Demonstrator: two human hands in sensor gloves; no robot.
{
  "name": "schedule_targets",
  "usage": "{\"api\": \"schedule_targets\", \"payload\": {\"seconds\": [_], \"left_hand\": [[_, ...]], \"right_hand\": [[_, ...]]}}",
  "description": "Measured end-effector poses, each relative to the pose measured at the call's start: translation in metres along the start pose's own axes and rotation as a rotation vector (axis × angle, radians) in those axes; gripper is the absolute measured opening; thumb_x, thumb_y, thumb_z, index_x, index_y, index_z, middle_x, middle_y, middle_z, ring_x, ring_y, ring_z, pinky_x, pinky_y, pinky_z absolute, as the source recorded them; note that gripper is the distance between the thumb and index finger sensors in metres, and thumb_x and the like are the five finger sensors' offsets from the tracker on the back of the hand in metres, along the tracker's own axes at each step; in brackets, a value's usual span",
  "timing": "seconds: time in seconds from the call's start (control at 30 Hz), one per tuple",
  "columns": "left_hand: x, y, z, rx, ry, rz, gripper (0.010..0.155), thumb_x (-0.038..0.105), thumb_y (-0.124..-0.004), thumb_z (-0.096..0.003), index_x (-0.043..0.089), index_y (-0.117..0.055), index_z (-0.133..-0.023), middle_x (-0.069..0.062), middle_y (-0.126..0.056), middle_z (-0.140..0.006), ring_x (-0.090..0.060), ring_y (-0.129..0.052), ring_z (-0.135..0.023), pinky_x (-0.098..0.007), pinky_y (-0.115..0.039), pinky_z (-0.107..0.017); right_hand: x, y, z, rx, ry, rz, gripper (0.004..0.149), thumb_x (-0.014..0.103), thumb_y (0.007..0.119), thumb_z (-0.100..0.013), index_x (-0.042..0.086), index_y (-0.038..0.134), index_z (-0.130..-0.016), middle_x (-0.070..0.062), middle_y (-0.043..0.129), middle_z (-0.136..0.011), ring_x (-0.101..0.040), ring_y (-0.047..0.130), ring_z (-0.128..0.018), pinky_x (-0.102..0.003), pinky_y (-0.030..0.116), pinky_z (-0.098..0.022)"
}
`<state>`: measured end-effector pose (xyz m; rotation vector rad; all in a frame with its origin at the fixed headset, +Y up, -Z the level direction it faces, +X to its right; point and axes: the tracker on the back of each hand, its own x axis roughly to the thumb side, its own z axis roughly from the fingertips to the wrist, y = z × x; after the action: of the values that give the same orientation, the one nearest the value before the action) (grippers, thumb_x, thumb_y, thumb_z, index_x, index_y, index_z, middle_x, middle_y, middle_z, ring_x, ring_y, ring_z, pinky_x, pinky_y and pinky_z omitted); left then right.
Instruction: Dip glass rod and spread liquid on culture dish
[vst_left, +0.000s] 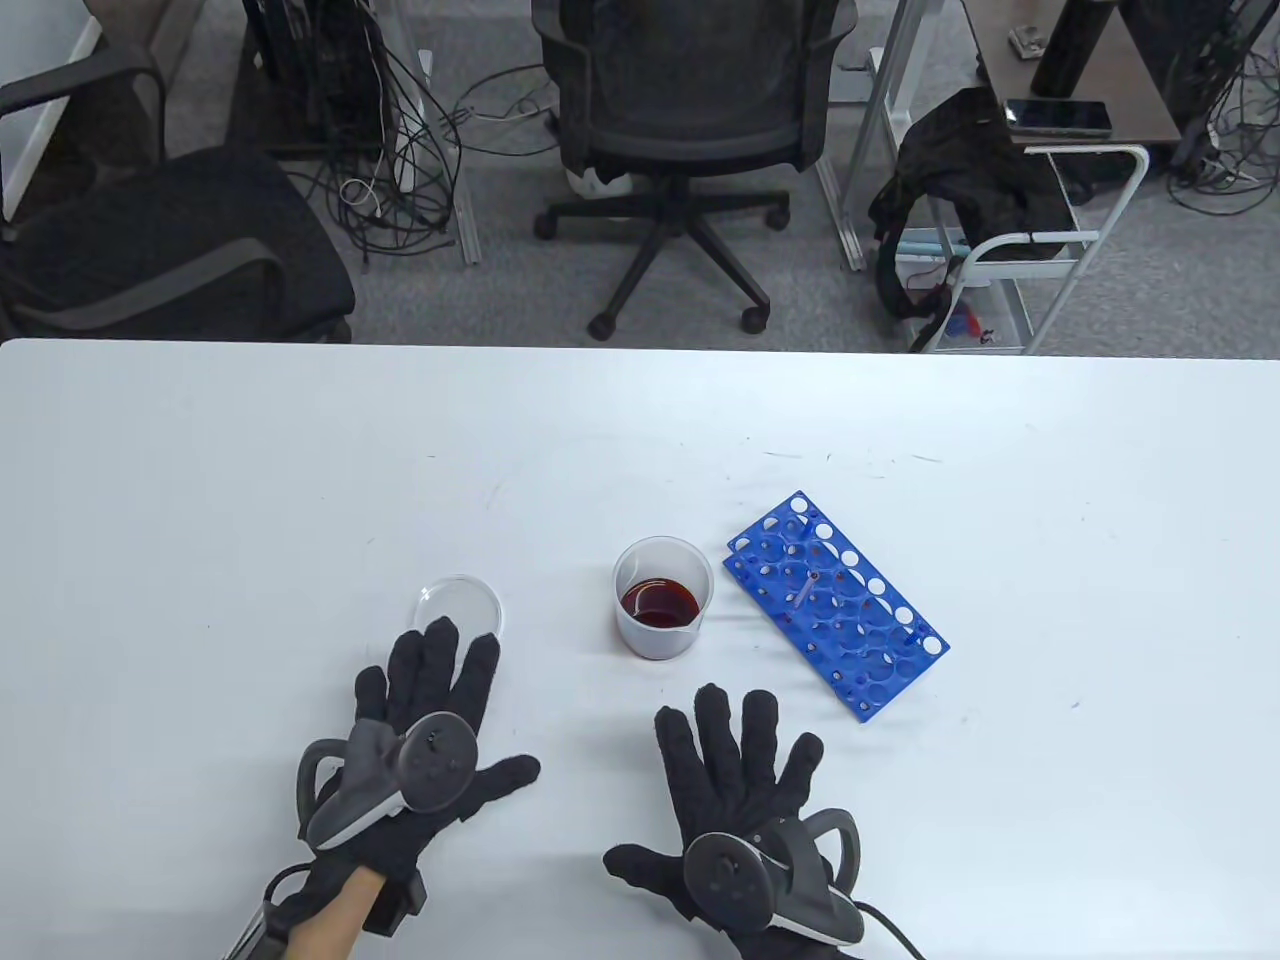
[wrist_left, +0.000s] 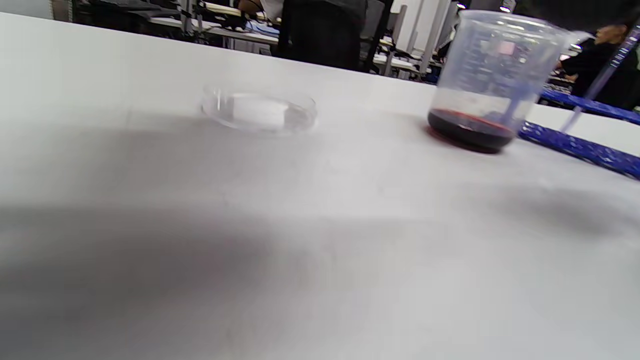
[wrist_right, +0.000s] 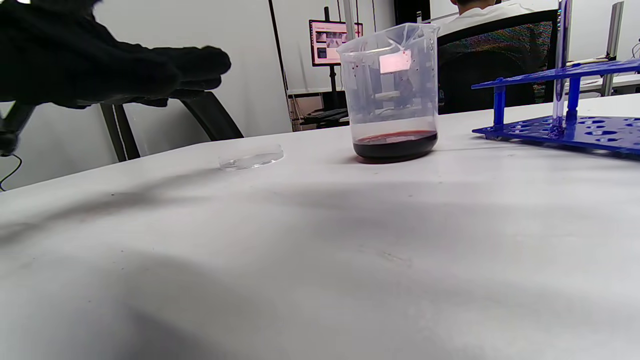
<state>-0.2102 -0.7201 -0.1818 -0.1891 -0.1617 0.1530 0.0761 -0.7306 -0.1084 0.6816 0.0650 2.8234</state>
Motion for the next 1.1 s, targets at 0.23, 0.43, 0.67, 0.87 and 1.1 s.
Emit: {"api": "schedule_targets", "payload": {"seconds": [0.23,0.43,0.67,0.87,1.1], "left_hand": [[-0.017,0.003,-0.050,0.107,0.146,-0.076,0.113,0.080,-0.067,-0.0361,0.013,-0.037,-0.122,-0.015,-0.044,-0.126,-0.043,-0.057,-0.112,-0.055,-0.054,-0.084],[-0.036,-0.009,-0.087,0.017,0.261,-0.167,0.112,0.080,-0.069,-0.0342,0.012,-0.043,-0.120,-0.014,-0.051,-0.122,-0.042,-0.065,-0.103,-0.052,-0.061,-0.078],[-0.037,-0.021,-0.106,-0.094,0.291,-0.203,0.106,0.079,-0.070,-0.0343,0.014,-0.053,-0.117,-0.011,-0.060,-0.117,-0.041,-0.069,-0.099,-0.052,-0.063,-0.075],[-0.036,-0.021,-0.106,-0.082,0.270,-0.197,0.105,0.078,-0.071,-0.0341,0.014,-0.057,-0.116,-0.011,-0.063,-0.116,-0.040,-0.071,-0.097,-0.051,-0.064,-0.075],[-0.015,-0.030,-0.087,-0.067,0.068,-0.250,0.104,0.078,-0.071,-0.0342,0.013,-0.059,-0.115,-0.011,-0.065,-0.115,-0.040,-0.073,-0.096,-0.050,-0.066,-0.074]], "right_hand": [[-0.003,-0.002,0.001,-0.006,0.003,-0.022,0.108,0.080,0.053,-0.052,0.009,0.003,-0.116,-0.030,0.001,-0.117,-0.066,0.001,-0.098,-0.090,0.016,-0.054],[-0.005,-0.004,0.002,-0.008,0.006,-0.036,0.108,0.080,0.054,-0.052,0.009,0.003,-0.116,-0.030,0.001,-0.117,-0.066,0.001,-0.098,-0.090,0.016,-0.054],[-0.007,-0.004,0.003,-0.010,0.012,-0.052,0.108,0.080,0.054,-0.052,0.009,0.004,-0.117,-0.030,0.002,-0.117,-0.066,0.001,-0.098,-0.090,0.016,-0.054],[-0.007,-0.004,0.003,-0.005,0.014,-0.050,0.108,0.080,0.054,-0.052,0.008,0.005,-0.117,-0.030,0.002,-0.118,-0.066,0.002,-0.098,-0.090,0.017,-0.054],[-0.008,-0.004,0.003,-0.005,0.018,-0.048,0.108,0.080,0.054,-0.052,0.008,0.005,-0.117,-0.030,0.002,-0.118,-0.066,0.001,-0.098,-0.090,0.017,-0.054]]}}
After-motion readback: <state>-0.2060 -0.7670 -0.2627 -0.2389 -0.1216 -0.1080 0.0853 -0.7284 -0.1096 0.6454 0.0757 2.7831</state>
